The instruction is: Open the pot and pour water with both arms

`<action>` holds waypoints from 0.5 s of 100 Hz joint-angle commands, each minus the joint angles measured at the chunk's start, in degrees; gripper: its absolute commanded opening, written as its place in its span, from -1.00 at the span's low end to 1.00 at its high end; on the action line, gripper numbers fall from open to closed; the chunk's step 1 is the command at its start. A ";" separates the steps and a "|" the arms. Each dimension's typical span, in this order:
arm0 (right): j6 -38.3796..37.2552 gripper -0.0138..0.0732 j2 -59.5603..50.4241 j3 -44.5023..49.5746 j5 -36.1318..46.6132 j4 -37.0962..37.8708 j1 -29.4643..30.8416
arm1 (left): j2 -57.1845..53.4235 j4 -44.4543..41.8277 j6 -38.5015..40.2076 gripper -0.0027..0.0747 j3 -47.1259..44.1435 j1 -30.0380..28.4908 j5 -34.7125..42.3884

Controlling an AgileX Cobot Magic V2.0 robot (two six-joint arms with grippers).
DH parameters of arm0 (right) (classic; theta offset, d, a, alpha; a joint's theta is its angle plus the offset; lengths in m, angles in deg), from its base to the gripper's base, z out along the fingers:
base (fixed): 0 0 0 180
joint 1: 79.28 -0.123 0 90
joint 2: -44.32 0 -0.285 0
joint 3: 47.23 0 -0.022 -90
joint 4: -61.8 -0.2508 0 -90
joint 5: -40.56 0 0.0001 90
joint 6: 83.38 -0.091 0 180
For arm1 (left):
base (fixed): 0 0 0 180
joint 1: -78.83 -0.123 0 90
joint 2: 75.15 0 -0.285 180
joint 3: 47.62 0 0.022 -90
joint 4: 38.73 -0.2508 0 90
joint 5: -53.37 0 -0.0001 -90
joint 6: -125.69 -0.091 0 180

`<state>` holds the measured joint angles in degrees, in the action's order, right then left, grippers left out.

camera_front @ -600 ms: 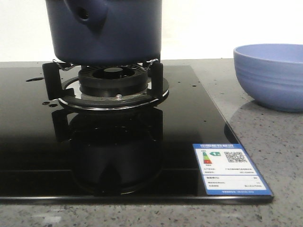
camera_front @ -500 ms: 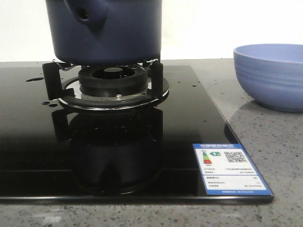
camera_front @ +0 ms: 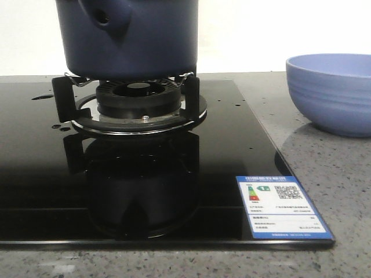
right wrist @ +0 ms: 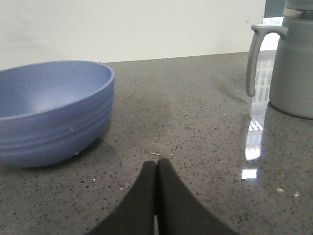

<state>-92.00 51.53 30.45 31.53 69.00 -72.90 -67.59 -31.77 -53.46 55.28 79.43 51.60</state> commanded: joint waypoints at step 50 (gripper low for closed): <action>-0.16 -0.82 -1.02 1.40 6.13 -2.04 0.32 | -1.57 0.25 0.20 -0.98 -1.96 0.40 4.48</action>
<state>-92.00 51.53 30.45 31.88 68.57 -72.90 -67.59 -31.77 -53.46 55.28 79.43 51.60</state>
